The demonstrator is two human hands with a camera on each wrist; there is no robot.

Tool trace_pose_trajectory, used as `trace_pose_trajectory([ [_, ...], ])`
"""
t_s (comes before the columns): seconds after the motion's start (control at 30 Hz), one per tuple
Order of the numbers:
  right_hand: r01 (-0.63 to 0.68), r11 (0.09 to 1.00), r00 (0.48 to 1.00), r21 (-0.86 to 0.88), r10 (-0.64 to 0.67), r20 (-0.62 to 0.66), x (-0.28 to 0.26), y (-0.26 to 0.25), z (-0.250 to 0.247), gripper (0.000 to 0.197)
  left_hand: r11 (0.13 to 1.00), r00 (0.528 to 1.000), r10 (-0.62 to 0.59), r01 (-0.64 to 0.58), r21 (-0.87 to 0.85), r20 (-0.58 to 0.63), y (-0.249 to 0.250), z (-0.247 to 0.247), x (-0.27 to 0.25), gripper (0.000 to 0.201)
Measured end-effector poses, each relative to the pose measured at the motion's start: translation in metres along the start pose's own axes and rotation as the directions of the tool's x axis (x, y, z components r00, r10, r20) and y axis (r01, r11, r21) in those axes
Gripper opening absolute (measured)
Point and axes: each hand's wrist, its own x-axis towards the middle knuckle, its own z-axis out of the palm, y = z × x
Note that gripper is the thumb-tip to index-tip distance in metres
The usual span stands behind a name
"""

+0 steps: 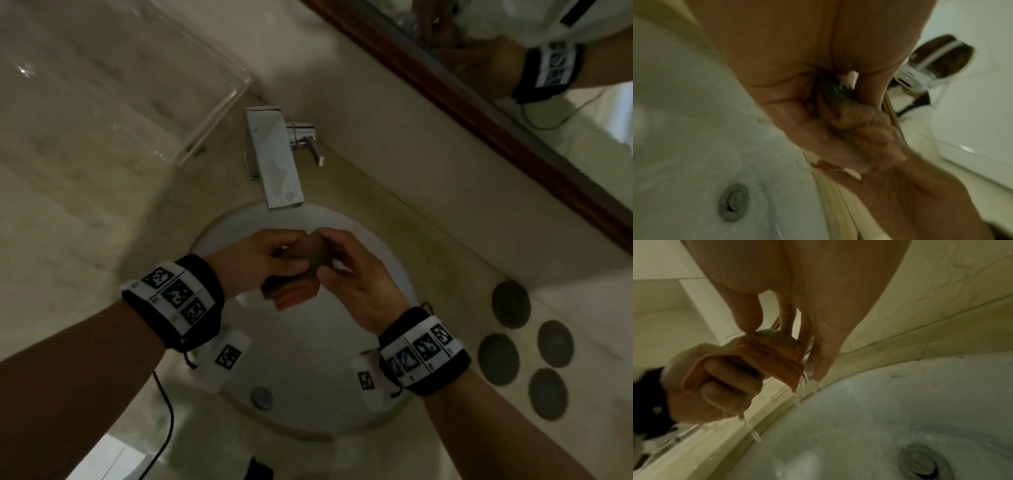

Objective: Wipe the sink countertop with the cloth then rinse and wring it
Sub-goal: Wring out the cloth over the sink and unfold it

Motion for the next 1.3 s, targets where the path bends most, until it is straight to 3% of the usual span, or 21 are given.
trace_pose_trajectory([
  [0.1, -0.006, 0.994, 0.989, -0.109, -0.011, -0.150, -0.016, -0.010, 0.003, 0.022, 0.998, 0.992, -0.009, 0.002, 0.058, 0.126, 0.014, 0.021, -0.005, 0.039],
  [0.17, -0.073, 0.969, 0.976, -0.235, 0.020, -0.219, -0.025, -0.016, 0.000, 0.014, 0.970, 0.994, -0.053, 0.028, 0.240, 0.099, 0.027, 0.035, -0.008, 0.047],
  [0.23, -0.100, 0.918, 0.978, -0.383, 0.018, -0.210, -0.035, -0.021, -0.004, 0.019, 0.858, 0.994, -0.082, 0.032, 0.513, 0.075, 0.037, 0.050, -0.013, 0.042],
  [0.3, 0.033, 0.779, 0.987, -0.626, -0.122, -0.100, -0.043, -0.024, -0.007, 0.019, 0.671, 0.998, -0.049, 0.006, 0.742, 0.036, 0.042, 0.062, -0.016, 0.036],
  [0.33, 0.068, 0.692, 0.994, -0.719, -0.108, -0.010, -0.045, -0.025, -0.008, 0.025, 0.607, 0.999, -0.029, -0.004, 0.795, 0.028, 0.043, 0.067, -0.018, 0.037],
  [0.37, 0.035, 0.667, 0.999, -0.744, -0.029, 0.020, -0.049, -0.031, -0.009, 0.035, 0.573, 0.999, -0.007, -0.026, 0.819, 0.037, 0.045, 0.073, -0.020, 0.040],
  [0.43, -0.120, 0.743, 0.991, -0.659, 0.126, -0.039, -0.053, -0.036, -0.013, 0.039, 0.533, 0.998, 0.046, -0.068, 0.843, 0.052, 0.048, 0.083, -0.023, 0.043],
  [0.5, -0.290, 0.856, 0.957, -0.427, 0.264, -0.121, -0.060, -0.041, -0.017, 0.045, 0.462, 0.995, 0.097, -0.070, 0.884, 0.028, 0.055, 0.090, -0.029, 0.039],
  [0.57, -0.323, 0.920, 0.938, -0.222, 0.281, -0.202, -0.068, -0.047, -0.015, 0.055, 0.397, 0.994, 0.109, -0.037, 0.917, -0.007, 0.061, 0.094, -0.031, 0.034],
  [0.63, -0.243, 0.920, 0.952, -0.309, 0.165, -0.257, -0.078, -0.054, -0.010, 0.047, 0.436, 0.997, 0.049, 0.027, 0.899, -0.053, 0.067, 0.095, -0.033, 0.024],
  [0.73, -0.036, 0.871, 0.922, -0.490, -0.161, -0.354, -0.100, -0.063, -0.003, 0.031, 0.665, 0.991, -0.092, 0.132, 0.735, -0.094, 0.075, 0.098, -0.035, 0.028],
  [0.8, 0.104, 0.739, 0.871, -0.665, -0.391, -0.298, -0.115, -0.065, 0.000, 0.052, 0.781, 0.970, -0.208, 0.241, 0.576, -0.123, 0.081, 0.099, -0.037, 0.030],
  [0.83, 0.145, 0.640, 0.866, -0.755, -0.452, -0.216, -0.119, -0.063, 0.001, 0.064, 0.795, 0.959, -0.254, 0.280, 0.538, -0.125, 0.083, 0.099, -0.038, 0.031],
  [0.9, 0.161, 0.463, 0.888, -0.872, -0.454, -0.077, -0.122, -0.055, 0.002, 0.081, 0.801, 0.938, -0.342, 0.323, 0.504, -0.057, 0.086, 0.100, -0.043, 0.031],
  [0.93, 0.152, 0.404, 0.891, -0.902, -0.451, -0.052, -0.120, -0.052, 0.003, 0.078, 0.818, 0.923, -0.385, 0.337, 0.467, 0.007, 0.086, 0.101, -0.045, 0.027],
  [1.0, 0.180, 0.313, 0.858, -0.932, -0.513, -0.007, -0.116, -0.050, 0.005, 0.053, 0.845, 0.883, -0.451, 0.373, 0.383, 0.134, 0.090, 0.104, -0.049, 0.028],
  [1.07, 0.205, 0.202, 0.823, -0.958, -0.566, 0.057, -0.113, -0.050, 0.007, 0.039, 0.838, 0.860, -0.473, 0.370, 0.402, 0.194, 0.094, 0.106, -0.051, 0.036],
  [1.13, 0.201, 0.232, 0.825, -0.952, -0.564, 0.037, -0.107, -0.055, 0.005, 0.033, 0.787, 0.853, -0.483, 0.326, 0.524, 0.195, 0.098, 0.108, -0.052, 0.039],
  [1.2, 0.156, 0.328, 0.868, -0.932, -0.496, -0.029, -0.106, -0.063, 0.002, 0.027, 0.688, 0.854, -0.495, 0.271, 0.673, 0.163, 0.099, 0.114, -0.052, 0.042],
  [1.3, 0.042, 0.352, 0.980, -0.935, -0.195, -0.030, -0.105, -0.089, 0.002, 0.019, 0.495, 0.879, -0.469, 0.183, 0.849, 0.084, 0.097, 0.121, -0.049, 0.037],
])
